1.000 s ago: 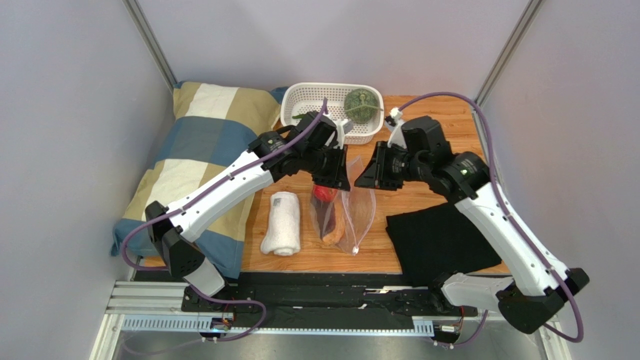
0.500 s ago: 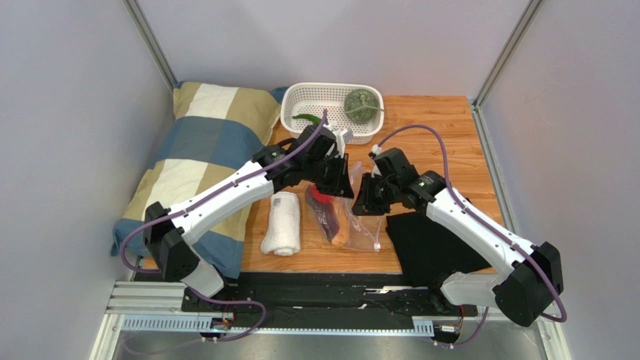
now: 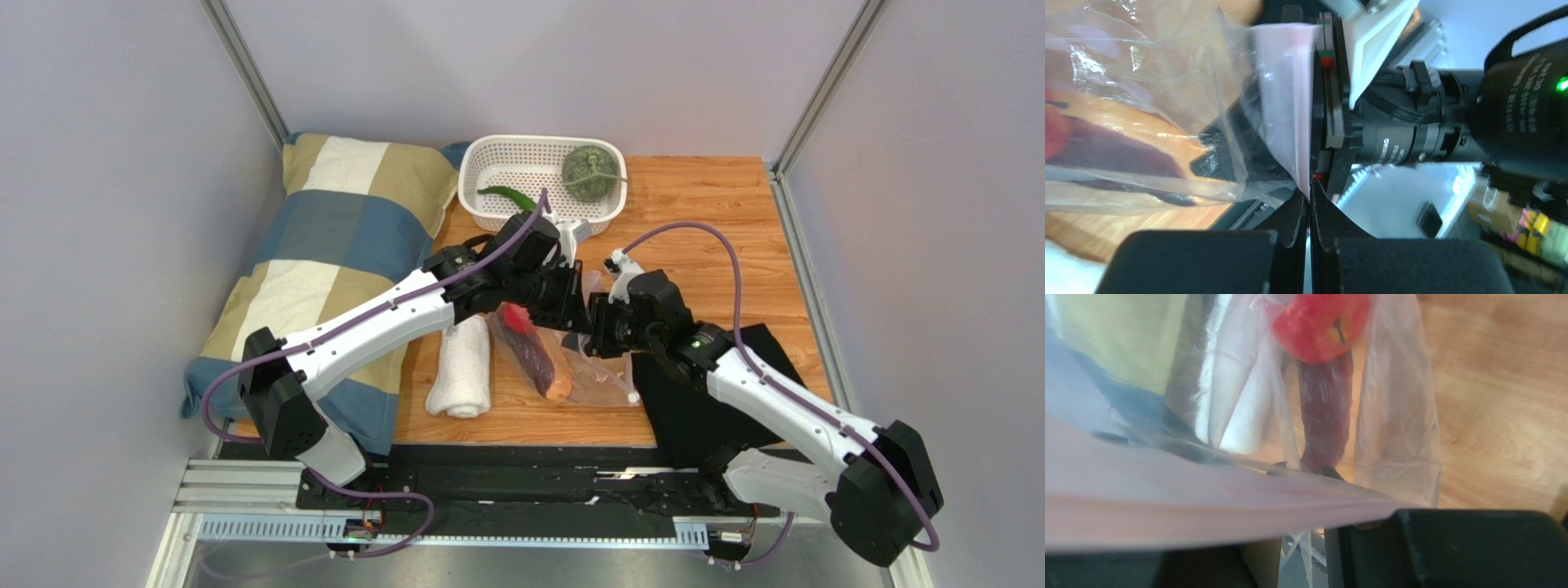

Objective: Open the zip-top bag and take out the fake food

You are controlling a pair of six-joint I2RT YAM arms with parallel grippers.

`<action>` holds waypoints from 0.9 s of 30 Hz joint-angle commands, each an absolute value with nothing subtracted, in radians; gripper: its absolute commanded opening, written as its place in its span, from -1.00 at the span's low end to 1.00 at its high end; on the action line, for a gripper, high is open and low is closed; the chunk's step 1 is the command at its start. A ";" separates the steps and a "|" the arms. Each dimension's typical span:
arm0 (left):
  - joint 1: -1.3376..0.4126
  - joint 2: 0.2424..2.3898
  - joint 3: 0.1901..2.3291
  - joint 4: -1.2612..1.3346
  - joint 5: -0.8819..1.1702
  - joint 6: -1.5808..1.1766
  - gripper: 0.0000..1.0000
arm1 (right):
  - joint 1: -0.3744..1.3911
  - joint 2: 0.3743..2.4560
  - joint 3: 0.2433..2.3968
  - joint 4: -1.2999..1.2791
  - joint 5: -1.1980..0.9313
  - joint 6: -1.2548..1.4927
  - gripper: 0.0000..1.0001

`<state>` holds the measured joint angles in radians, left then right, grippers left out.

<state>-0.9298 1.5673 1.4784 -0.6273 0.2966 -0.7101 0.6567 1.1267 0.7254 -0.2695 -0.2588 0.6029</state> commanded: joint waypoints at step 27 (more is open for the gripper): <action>-0.946 1.589 1.630 -0.725 0.382 -0.678 -1.00 | 0.818 1.324 0.601 0.282 0.057 0.600 -0.49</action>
